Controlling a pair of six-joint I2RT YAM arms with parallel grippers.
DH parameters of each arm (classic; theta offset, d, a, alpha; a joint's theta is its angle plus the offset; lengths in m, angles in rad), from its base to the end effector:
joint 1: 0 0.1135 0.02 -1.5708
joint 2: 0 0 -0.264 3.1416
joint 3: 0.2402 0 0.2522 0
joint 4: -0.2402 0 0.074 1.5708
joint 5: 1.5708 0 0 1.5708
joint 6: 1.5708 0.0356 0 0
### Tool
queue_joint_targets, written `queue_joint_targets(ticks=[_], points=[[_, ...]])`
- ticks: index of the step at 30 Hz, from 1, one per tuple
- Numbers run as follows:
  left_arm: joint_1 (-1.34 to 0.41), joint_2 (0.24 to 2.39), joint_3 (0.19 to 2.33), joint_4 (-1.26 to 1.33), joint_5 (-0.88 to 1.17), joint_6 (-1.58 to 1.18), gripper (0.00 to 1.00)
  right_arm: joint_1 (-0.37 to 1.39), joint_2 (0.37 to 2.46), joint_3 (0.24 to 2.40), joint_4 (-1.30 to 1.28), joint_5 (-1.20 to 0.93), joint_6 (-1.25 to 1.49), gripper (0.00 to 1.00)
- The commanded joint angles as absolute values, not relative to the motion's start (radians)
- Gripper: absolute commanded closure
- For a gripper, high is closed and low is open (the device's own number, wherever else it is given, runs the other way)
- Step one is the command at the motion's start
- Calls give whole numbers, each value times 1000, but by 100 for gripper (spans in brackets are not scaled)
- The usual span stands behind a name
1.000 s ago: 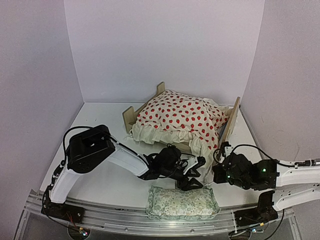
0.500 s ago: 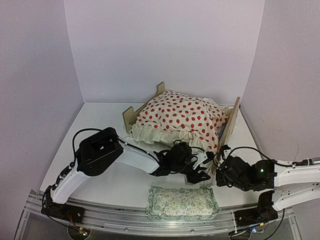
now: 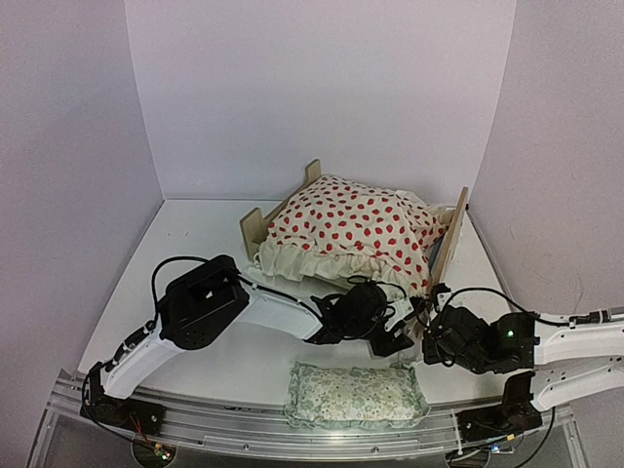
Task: Set up the pet bed
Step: Tie the right ropes of the mattress at the bed frame.
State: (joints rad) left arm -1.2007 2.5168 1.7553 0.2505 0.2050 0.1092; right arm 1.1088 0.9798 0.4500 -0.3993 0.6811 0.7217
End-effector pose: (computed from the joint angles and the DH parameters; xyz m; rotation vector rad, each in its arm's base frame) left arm 0.1914 -0.5133 0.0891 1.4371 1.6547 -0.8575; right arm 0.0983 0.1471 0.1793 -0.1711 2.2381 0.1057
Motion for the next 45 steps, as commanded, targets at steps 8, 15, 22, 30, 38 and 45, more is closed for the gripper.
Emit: queue_joint_targets(ticks=[8, 15, 22, 30, 38, 45], points=[[-1236, 2459, 1682, 119, 105, 96, 50, 1111, 985, 466, -405, 695, 719, 90], [-1235, 2460, 1663, 93, 148, 105, 63, 1111, 1007, 491, -405, 690, 726, 89], [-1236, 2394, 1585, 104, 142, 86, 42, 1111, 1024, 518, -399, 681, 725, 89], [-1241, 2366, 1563, 60, 154, 92, 44, 1111, 1042, 534, -389, 678, 718, 90], [-1252, 2388, 1614, 16, 121, 101, 95, 1111, 1040, 534, -385, 676, 713, 89], [-1251, 2373, 1629, 24, 173, 114, 100, 1111, 1085, 557, -356, 665, 699, 89]])
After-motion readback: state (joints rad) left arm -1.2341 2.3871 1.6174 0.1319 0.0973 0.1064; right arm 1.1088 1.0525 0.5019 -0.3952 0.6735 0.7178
